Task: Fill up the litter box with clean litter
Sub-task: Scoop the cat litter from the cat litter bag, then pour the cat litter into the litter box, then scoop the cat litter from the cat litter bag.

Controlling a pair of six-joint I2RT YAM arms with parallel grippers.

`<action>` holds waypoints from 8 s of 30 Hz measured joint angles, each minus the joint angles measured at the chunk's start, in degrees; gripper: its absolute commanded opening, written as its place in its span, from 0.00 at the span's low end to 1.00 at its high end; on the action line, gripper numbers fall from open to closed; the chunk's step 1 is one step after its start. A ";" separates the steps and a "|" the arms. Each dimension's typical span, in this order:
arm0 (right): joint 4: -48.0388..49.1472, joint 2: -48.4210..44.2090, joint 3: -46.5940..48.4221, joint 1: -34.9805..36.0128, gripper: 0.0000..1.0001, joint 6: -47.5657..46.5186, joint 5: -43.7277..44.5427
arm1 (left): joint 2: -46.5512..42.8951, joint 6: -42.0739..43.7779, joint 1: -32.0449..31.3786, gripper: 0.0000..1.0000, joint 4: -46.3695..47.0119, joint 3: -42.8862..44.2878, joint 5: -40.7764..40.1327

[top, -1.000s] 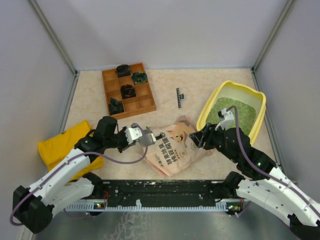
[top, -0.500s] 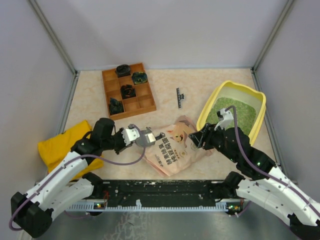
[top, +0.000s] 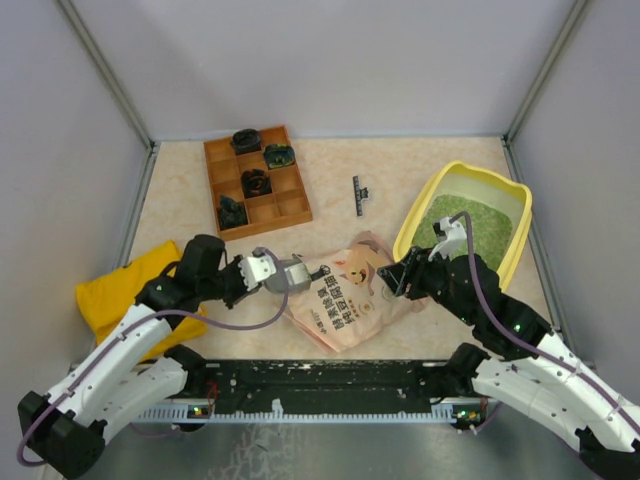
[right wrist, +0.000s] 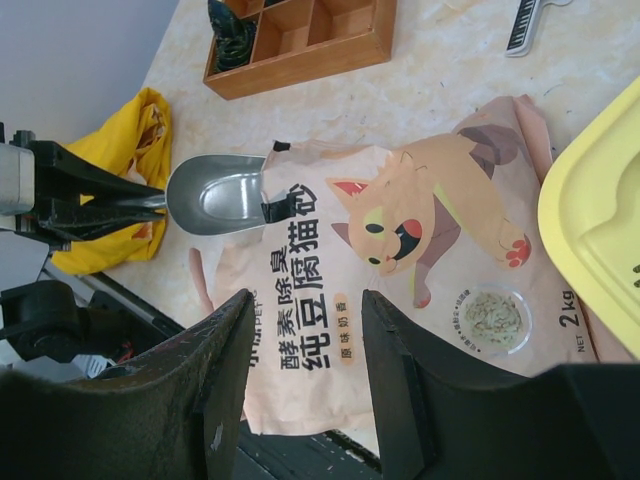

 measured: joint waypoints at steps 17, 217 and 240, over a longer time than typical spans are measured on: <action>2.71 1.64 0.00 0.00 0.48 -0.11 -1.03 | -4.72 1.64 0.07 0.00 -7.04 2.73 -1.73; 3.98 0.96 5.20 0.00 0.51 -4.02 1.09 | 11.04 -7.50 -12.44 0.00 -24.79 26.82 -17.11; 4.63 0.94 4.79 0.00 0.51 -4.00 0.87 | 15.06 -6.01 -12.44 0.00 -25.86 25.88 -13.03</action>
